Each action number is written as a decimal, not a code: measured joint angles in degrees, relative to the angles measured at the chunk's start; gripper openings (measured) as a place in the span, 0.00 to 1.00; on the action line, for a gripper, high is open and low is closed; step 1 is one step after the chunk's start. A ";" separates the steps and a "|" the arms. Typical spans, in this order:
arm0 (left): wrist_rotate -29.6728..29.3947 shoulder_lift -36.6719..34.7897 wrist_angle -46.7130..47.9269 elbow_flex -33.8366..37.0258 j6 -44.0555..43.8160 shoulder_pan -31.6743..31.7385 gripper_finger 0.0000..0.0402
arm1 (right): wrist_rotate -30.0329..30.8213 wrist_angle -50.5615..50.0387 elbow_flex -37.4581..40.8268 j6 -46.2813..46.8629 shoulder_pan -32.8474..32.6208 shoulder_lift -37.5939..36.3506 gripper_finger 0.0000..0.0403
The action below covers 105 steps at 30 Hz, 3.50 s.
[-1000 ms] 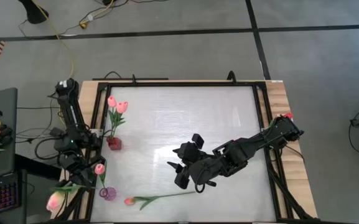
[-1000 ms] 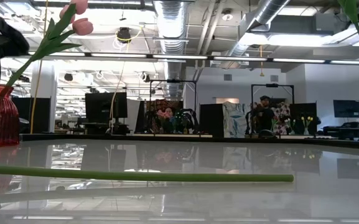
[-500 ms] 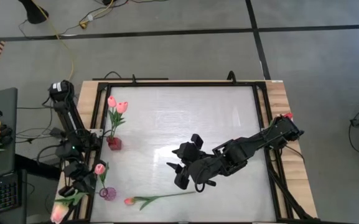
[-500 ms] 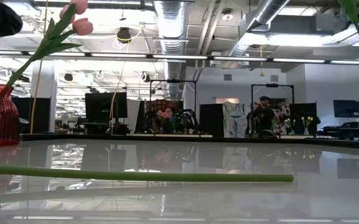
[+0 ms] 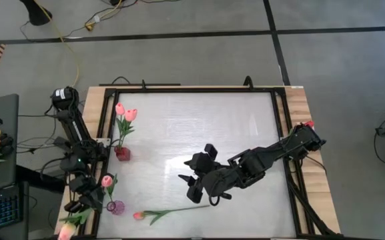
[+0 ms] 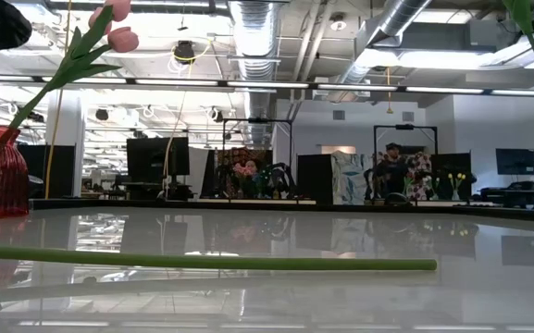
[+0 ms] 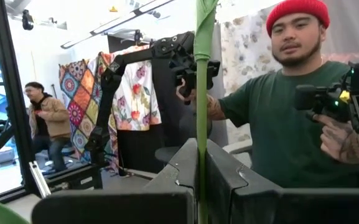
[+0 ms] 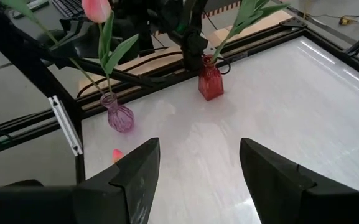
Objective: Sort flowers into vase by color
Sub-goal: Put the right light pink flower into the purple flower vase, then put the light pink flower into the purple flower vase
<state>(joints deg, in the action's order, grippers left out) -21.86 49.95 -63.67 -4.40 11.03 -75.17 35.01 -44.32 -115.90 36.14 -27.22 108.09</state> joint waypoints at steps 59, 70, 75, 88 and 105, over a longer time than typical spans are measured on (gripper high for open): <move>0.23 3.41 4.03 -0.04 -0.29 -0.03 0.00 | -2.30 0.68 0.00 2.93 0.09 0.00 0.62; -0.11 3.41 4.34 -0.04 0.57 -0.03 0.05 | -2.77 0.72 0.00 3.73 0.09 0.00 0.62; -2.55 3.41 4.19 -0.04 -0.59 -0.03 0.14 | -3.46 0.70 0.00 4.47 0.09 0.00 0.62; -2.58 1.04 4.22 -0.04 -4.68 -0.03 0.20 | -3.68 1.55 0.00 4.55 0.11 0.00 0.62; 5.13 -16.39 12.40 -0.04 -10.24 -0.03 0.20 | -7.27 1.51 0.00 4.37 0.98 0.00 0.62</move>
<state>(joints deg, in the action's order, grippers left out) -16.73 33.56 -51.27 -4.45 0.79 -75.20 27.75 -42.80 -115.90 40.51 -26.24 108.09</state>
